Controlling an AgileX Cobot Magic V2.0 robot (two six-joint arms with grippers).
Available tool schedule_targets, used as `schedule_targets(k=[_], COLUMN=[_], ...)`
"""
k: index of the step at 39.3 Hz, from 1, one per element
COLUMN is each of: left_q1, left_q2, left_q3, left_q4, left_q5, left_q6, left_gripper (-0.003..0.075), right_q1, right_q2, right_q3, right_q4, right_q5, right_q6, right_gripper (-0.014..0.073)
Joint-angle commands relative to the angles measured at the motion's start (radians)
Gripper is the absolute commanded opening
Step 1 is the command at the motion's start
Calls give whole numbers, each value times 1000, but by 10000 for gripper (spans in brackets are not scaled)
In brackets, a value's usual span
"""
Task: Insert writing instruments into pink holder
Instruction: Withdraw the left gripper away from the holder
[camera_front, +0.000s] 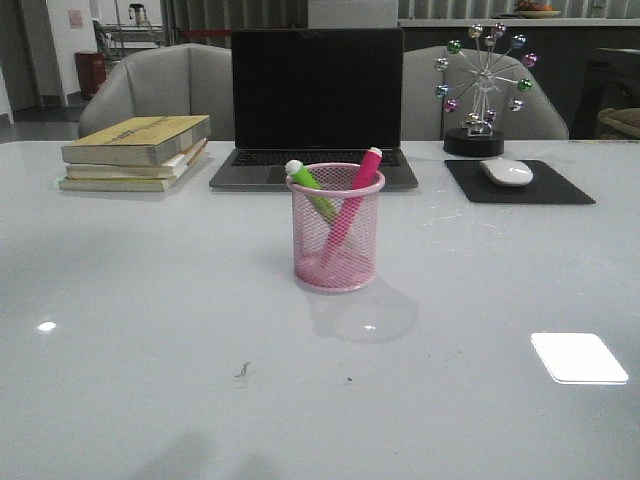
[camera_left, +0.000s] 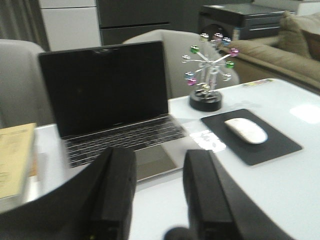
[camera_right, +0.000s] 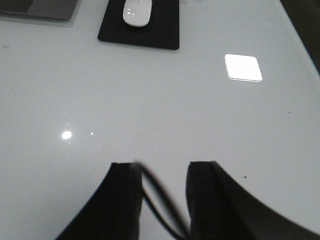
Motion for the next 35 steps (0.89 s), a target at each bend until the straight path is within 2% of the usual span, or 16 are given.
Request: schedule_targets(k=[1,11,22,35], left_q1=[61,220,365,399], left_q2=[-107,-262,-444,-600], left_q3=[-25,-11,142,364], left_q4=[-2,15,21,3], left_q5=[22,191,225,238], left_q6=[6,6,6,6], left_gripper=[309,308,308,308], right_q1=[-6,-6,-6,-6], right_q2=[-4,-4,-4,-4], right_q3=[-27,-27,-27,-27], right_q4=[-14,-14,-14,-14], right_q5=[-71,-71,-71,-71], right_q6=[-7,-7,-7,-7], right_gripper=[358,358,358,358])
